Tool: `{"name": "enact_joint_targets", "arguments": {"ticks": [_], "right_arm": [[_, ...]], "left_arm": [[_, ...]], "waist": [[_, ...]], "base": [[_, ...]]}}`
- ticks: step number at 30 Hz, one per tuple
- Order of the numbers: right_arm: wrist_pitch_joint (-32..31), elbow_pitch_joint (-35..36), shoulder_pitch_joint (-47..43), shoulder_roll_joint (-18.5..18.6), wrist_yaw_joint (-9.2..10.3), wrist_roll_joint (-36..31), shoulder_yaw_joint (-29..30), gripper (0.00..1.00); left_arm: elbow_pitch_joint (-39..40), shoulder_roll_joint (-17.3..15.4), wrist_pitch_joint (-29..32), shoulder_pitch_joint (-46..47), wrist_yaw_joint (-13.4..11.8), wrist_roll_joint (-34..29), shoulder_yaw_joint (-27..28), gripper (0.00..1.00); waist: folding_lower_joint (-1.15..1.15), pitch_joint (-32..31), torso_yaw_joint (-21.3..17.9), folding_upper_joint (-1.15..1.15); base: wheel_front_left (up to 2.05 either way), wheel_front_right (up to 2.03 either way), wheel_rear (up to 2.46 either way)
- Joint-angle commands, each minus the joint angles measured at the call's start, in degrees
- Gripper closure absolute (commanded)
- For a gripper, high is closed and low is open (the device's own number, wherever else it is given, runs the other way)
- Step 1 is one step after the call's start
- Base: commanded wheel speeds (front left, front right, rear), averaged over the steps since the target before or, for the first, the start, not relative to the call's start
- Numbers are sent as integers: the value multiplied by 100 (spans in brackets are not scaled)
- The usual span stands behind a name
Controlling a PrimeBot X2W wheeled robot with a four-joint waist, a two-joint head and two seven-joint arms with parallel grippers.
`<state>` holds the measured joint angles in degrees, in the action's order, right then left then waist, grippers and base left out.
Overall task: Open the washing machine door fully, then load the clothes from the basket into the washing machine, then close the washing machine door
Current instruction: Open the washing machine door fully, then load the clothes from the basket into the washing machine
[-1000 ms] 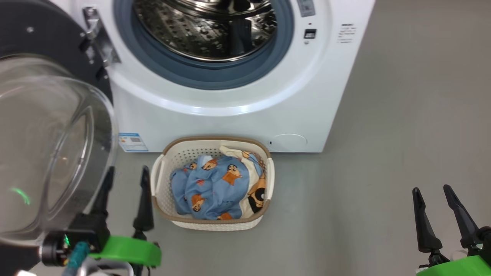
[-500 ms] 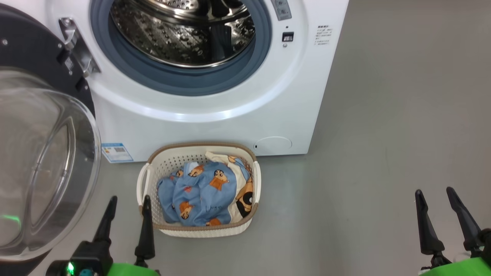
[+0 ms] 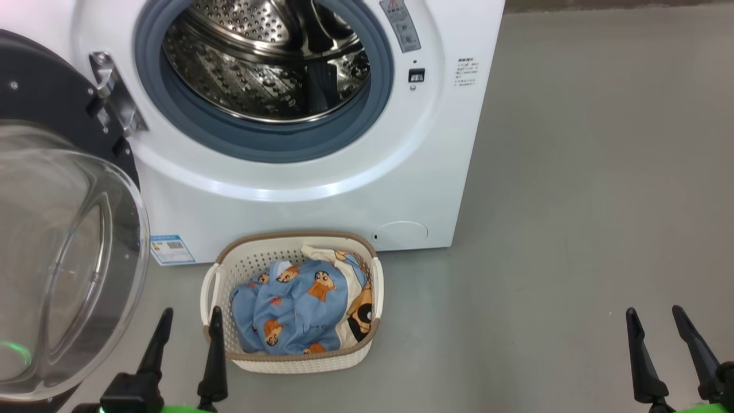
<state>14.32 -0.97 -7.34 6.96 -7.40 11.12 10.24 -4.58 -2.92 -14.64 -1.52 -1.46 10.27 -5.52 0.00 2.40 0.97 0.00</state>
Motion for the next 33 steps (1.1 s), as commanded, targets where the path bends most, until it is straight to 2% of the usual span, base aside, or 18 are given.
{"name": "enact_joint_targets", "arguments": {"ticks": [1,14,33], "right_arm": [[68,115,-6,78,-9,-49,-105,0],[68,83,-60,44,-9,-81,-104,0],[68,72,-65,52,-9,-29,-160,0]], "left_arm": [[106,-32,-36,25,19,-94,224,0],[43,-1,-36,-49,124,-160,381,0],[-106,3,-36,-85,88,-11,403,0]], "waist": [[0,-49,-4,0],[0,-192,83,0],[0,-181,95,0]], "base": [[0,0,0],[0,0,0],[1,-1,0]]}}
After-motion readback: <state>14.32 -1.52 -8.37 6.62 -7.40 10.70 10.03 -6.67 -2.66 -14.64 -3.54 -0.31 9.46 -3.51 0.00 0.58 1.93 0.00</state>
